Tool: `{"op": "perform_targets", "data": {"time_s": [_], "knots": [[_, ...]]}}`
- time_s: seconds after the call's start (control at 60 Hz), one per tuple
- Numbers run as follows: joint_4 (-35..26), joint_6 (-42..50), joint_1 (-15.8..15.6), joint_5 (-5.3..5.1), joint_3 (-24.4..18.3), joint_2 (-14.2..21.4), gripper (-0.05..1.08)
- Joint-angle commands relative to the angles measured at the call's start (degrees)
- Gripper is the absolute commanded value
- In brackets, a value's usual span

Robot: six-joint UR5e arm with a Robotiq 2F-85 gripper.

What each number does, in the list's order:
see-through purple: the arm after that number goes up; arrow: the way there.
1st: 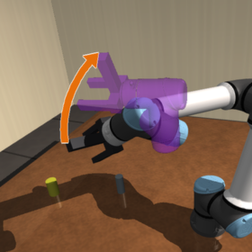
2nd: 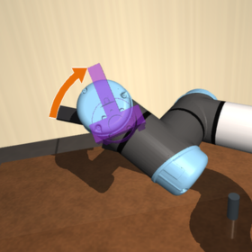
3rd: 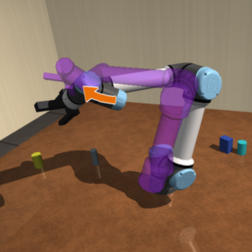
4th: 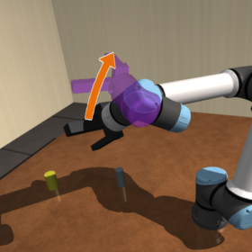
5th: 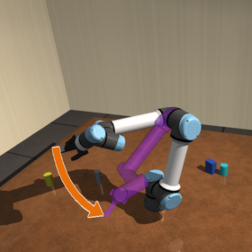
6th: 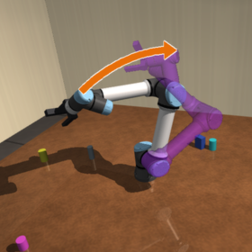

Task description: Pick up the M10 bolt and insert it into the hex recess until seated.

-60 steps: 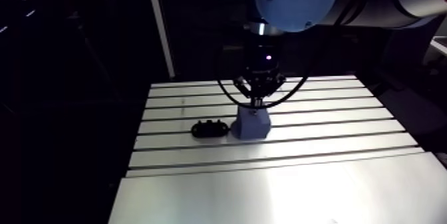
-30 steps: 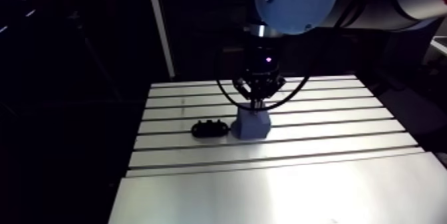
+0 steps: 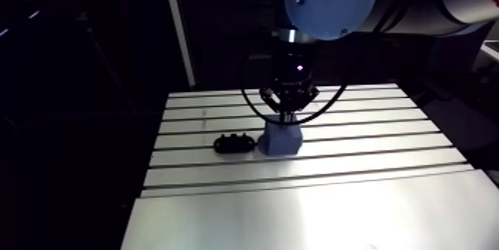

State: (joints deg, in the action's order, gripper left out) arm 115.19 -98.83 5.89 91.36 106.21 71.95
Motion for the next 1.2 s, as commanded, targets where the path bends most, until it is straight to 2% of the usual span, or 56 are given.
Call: {"op": "perform_targets", "data": {"time_s": [0.017, 0.967, 1.2], "knots": [[0.1, 0.0, 0.0, 0.00, 0.0, -0.3, 1.07], [-0.1, 0.0, 0.0, 0.00, -0.7, -0.7, 1.07], [-3.1, -0.1, -0.3, -0.17, -2.2, 0.0, 1.07]]}}
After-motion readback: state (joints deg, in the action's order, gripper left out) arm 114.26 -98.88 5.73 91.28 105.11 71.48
